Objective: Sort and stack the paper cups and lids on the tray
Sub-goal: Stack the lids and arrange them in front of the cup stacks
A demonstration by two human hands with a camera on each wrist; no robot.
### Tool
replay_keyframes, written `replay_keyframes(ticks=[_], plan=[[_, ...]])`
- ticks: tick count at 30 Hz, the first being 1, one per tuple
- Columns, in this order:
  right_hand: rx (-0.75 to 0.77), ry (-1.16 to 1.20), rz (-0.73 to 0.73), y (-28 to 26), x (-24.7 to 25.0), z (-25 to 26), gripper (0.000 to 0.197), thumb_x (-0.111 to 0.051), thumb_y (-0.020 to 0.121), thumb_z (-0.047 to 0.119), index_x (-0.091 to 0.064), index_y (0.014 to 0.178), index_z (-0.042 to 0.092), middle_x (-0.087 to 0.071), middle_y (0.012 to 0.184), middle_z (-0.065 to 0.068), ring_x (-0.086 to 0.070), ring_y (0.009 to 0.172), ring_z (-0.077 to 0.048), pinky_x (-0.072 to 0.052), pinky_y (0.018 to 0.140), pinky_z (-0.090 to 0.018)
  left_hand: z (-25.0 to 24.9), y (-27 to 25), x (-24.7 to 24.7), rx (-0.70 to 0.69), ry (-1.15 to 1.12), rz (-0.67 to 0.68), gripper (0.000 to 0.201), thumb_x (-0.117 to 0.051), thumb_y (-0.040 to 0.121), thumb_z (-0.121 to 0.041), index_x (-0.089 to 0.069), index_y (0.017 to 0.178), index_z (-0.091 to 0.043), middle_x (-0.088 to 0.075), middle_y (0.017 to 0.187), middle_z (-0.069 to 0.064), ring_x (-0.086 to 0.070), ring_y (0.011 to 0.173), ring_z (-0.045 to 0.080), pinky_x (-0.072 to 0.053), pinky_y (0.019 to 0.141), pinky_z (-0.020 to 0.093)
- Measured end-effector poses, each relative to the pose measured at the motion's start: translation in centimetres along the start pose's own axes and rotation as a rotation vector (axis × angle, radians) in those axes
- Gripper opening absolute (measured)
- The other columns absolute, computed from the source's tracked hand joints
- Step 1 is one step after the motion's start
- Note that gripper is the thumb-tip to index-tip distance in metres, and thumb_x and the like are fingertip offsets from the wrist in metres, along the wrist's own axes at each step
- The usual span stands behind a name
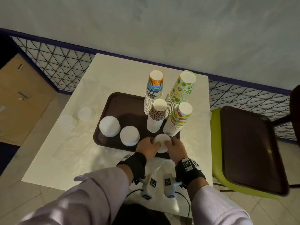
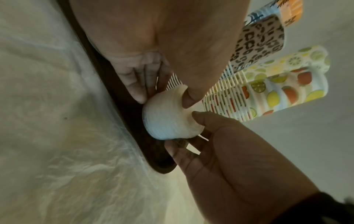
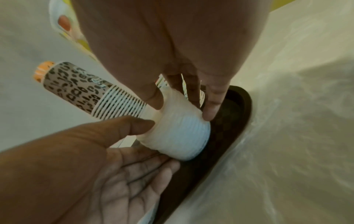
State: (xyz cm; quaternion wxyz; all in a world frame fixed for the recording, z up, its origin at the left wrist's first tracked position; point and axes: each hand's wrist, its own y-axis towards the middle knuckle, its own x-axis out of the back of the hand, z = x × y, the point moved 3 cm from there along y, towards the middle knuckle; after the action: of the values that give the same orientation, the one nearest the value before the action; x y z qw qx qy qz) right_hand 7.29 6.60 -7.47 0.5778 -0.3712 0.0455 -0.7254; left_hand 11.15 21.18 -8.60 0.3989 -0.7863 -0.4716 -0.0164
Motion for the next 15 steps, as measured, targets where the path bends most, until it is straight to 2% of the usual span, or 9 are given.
replay_keyframes(ticks=[3,8,10,12,15], plan=[[0.028,-0.109,-0.001,0.7,0.3,-0.2,0.042,-0.053,0.098,0.023,-0.057,0.139,0.014,-0.064,0.130,-0.013,-0.060,0.113,-0.031,-0.043,0.087,-0.031,-0.3,0.8,-0.8,0.001,0.071,0.005,0.045,-0.060,0.097,-0.043,-0.067,0.128,-0.012,-0.072,0.118,0.006,-0.067,0.106,0.022,-0.054,0.093,0.037],[0.009,-0.174,0.008,1.1,0.2,-0.8,0.046,-0.049,0.100,0.023,-0.047,0.146,0.018,-0.060,0.138,-0.013,-0.059,0.119,-0.034,-0.046,0.093,-0.035,0.1,1.6,-1.9,0.024,0.162,-0.009,0.038,-0.060,0.099,-0.042,-0.069,0.120,-0.012,-0.071,0.114,0.007,-0.064,0.100,0.021,-0.051,0.088,0.034],[0.008,-0.190,-0.003,1.1,0.2,-0.9,0.047,-0.049,0.101,0.023,-0.043,0.147,0.019,-0.059,0.137,-0.014,-0.059,0.118,-0.035,-0.046,0.091,-0.035,0.2,1.8,-2.0,0.015,0.185,-0.024,0.039,-0.061,0.099,-0.043,-0.068,0.122,-0.013,-0.071,0.115,0.006,-0.062,0.098,0.019,-0.048,0.086,0.032],[0.022,-0.220,-0.016,1.1,0.3,-0.8,0.045,-0.049,0.101,0.022,-0.044,0.145,0.018,-0.061,0.135,-0.015,-0.060,0.118,-0.036,-0.045,0.090,-0.033,0.2,2.0,-2.1,0.005,0.197,-0.039,0.040,-0.063,0.098,-0.043,-0.069,0.122,-0.012,-0.072,0.116,0.007,-0.063,0.099,0.021,-0.047,0.084,0.031],[0.060,-0.263,-0.033,1.0,0.3,-0.9,0.042,-0.050,0.101,0.022,-0.049,0.142,0.016,-0.061,0.135,-0.013,-0.059,0.119,-0.031,-0.045,0.096,-0.033,0.1,2.1,-2.2,0.008,0.199,-0.050,0.042,-0.063,0.097,-0.043,-0.068,0.126,-0.013,-0.072,0.120,0.006,-0.066,0.107,0.025,-0.047,0.085,0.030]])
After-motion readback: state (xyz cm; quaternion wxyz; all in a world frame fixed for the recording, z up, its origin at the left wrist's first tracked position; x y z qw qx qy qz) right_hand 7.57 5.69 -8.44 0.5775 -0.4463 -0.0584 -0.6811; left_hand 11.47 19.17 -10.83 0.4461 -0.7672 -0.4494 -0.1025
